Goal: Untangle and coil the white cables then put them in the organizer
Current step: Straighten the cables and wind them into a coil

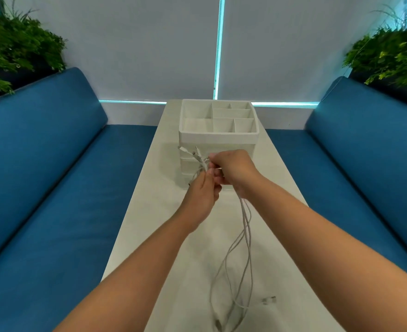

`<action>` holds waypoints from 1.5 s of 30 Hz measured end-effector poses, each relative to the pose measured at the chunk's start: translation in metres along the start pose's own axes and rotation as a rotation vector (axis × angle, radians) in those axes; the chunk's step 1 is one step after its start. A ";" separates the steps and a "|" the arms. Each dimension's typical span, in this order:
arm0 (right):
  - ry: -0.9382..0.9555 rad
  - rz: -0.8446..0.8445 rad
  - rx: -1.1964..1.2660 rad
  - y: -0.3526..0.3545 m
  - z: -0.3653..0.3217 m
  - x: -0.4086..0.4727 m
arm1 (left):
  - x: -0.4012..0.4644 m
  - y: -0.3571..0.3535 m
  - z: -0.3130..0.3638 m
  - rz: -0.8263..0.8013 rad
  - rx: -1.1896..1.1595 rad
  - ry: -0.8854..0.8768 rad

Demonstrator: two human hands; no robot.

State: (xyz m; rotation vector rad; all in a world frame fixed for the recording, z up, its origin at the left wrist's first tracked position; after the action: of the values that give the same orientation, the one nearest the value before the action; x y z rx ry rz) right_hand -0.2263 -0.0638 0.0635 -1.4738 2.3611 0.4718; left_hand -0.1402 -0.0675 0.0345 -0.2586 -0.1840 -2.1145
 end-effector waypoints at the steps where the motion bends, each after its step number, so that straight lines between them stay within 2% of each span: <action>1: 0.007 0.025 -0.028 0.001 0.002 -0.001 | -0.002 0.000 -0.002 0.037 -0.052 0.017; 4: -0.018 0.016 -0.052 0.000 0.010 -0.004 | -0.005 0.005 -0.011 0.139 -0.111 0.084; 7: 0.105 0.039 -0.090 -0.002 0.011 -0.010 | -0.007 0.011 -0.024 0.246 -0.258 0.189; 14: 0.389 0.313 -0.197 -0.002 0.011 -0.028 | -0.011 -0.004 -0.031 0.303 -0.739 0.325; 18: 0.599 0.316 -0.298 -0.014 0.011 -0.051 | -0.006 -0.004 -0.024 0.235 -0.869 0.346; 21: 0.637 0.245 -0.231 -0.014 0.026 -0.057 | -0.002 0.003 -0.020 0.223 -0.865 0.375; 24: 0.444 0.118 -0.192 -0.021 0.067 -0.042 | 0.014 0.023 -0.012 0.307 -1.021 0.345; 27: 0.379 -0.097 -0.422 -0.041 0.101 -0.038 | 0.024 0.028 0.006 0.162 -1.030 0.306; 31: 0.541 -0.221 -0.869 -0.051 0.106 -0.043 | 0.011 0.016 0.021 -0.109 -0.927 0.332; 36: 0.513 -0.345 -1.034 -0.051 0.110 -0.033 | 0.002 0.021 0.028 -0.219 -0.711 0.293; 38: 0.450 -0.291 -1.134 -0.042 0.106 -0.014 | -0.001 0.023 0.029 -0.253 -0.584 0.269; 40: 0.420 -0.148 -1.189 -0.028 0.087 0.003 | -0.003 0.022 0.030 -0.273 -0.491 0.254; 43: 0.501 0.154 -1.357 -0.009 0.052 0.013 | -0.002 0.022 0.035 -0.289 -0.480 0.225; 45: 0.531 0.269 -1.391 0.002 0.038 0.015 | 0.000 0.025 0.038 -0.295 -0.506 0.222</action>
State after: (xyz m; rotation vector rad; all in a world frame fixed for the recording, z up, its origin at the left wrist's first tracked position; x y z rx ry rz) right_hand -0.2308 -0.0580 0.0230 -1.8467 2.6648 2.3914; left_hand -0.1149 -0.0715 0.0718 -0.3039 0.4777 -2.4386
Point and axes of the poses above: each hand's wrist, its own x-axis towards the middle knuckle, its own y-axis out of the back of the hand, z = x × y, the point moved 10 cm from there along x, towards the middle knuckle, and after that the axes turned 13 degrees about -y, right-handed, at the moved point
